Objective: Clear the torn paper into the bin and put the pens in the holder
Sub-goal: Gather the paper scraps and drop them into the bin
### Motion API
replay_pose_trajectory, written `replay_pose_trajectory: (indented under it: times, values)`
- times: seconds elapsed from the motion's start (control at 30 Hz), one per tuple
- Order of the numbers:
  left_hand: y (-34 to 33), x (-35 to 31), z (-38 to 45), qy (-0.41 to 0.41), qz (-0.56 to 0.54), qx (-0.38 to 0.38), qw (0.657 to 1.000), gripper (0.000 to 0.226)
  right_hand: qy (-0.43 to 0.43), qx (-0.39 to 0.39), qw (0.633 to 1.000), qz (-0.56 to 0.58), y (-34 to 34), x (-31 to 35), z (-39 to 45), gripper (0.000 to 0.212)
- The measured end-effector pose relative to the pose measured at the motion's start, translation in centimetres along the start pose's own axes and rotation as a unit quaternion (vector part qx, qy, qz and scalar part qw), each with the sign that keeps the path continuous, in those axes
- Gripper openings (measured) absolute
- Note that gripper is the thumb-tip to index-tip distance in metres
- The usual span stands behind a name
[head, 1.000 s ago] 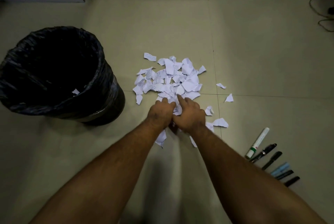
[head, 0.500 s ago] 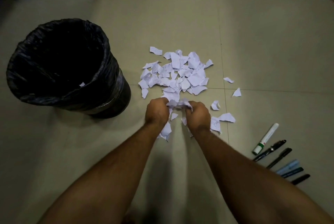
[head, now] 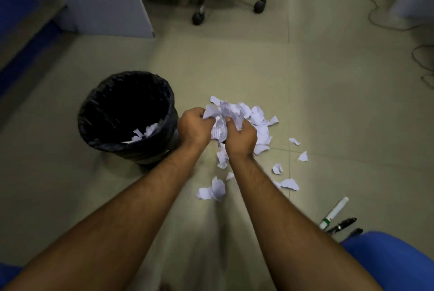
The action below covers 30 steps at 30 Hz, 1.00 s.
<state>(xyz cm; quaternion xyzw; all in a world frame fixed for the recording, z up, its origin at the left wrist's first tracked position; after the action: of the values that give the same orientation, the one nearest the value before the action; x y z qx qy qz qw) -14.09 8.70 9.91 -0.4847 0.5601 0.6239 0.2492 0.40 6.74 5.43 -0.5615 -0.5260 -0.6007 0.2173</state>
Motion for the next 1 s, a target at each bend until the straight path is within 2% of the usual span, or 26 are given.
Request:
replay_pose_trajectory:
  times: [0.2,0.33,0.47,0.53,0.6,0.67,0.77,0.9,1.0]
  values:
    - [10.6,-4.0,2.4,-0.029,-0.053,-0.13,0.99,0.022,0.073,0.079,0.993,0.044,-5.4,9.9,-2.5,0.027]
    - [16.3,-2.1,3.4,-0.01,0.05,-0.157,0.986,0.034,0.14,0.159,0.975,-0.058,-10.9,13.7,-5.2,0.031]
    - [18.4,0.1,4.5,0.014,0.154,-0.076,0.985,0.021,0.202,0.197,0.948,-0.149,-14.4,15.2,-6.0,0.02]
    - [19.1,0.6,4.8,0.017,0.208,-0.051,0.977,0.023,0.22,0.211,0.933,-0.191,-15.7,15.4,-6.2,0.026]
    - [19.4,0.6,5.0,0.012,0.235,-0.047,0.971,0.022,0.211,0.214,0.934,-0.191,-15.8,15.3,-6.3,0.035]
    - [19.3,0.2,5.0,0.0,0.238,-0.056,0.97,0.018,0.194,0.184,0.95,-0.159,-14.8,15.1,-6.0,0.041]
    - [18.1,-0.8,5.0,-0.027,0.18,-0.05,0.982,0.015,0.168,0.14,0.972,-0.089,-13.0,14.7,-5.8,0.037]
    - [14.3,-3.1,4.6,-0.057,0.078,0.038,0.995,0.01,0.165,0.083,0.983,0.006,-9.7,14.7,-4.2,0.027]
    - [10.9,-4.6,4.3,-0.066,0.028,0.093,0.993,0.009,0.166,0.042,0.985,0.029,-6.7,13.0,-1.7,0.023]
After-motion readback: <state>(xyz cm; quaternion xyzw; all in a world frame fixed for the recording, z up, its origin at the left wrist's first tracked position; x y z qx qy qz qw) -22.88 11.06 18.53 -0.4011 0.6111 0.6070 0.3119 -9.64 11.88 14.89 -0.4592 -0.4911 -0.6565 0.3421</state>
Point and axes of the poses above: each hand's wrist, its own z-axis towards the middle knuckle, its own y-axis out of the back of the hand, x = y × z, the point moved 6 cm from there along z, towards the middle knuckle, and after that the axes turned 11 degrees about -z, right-handed, at the moved point
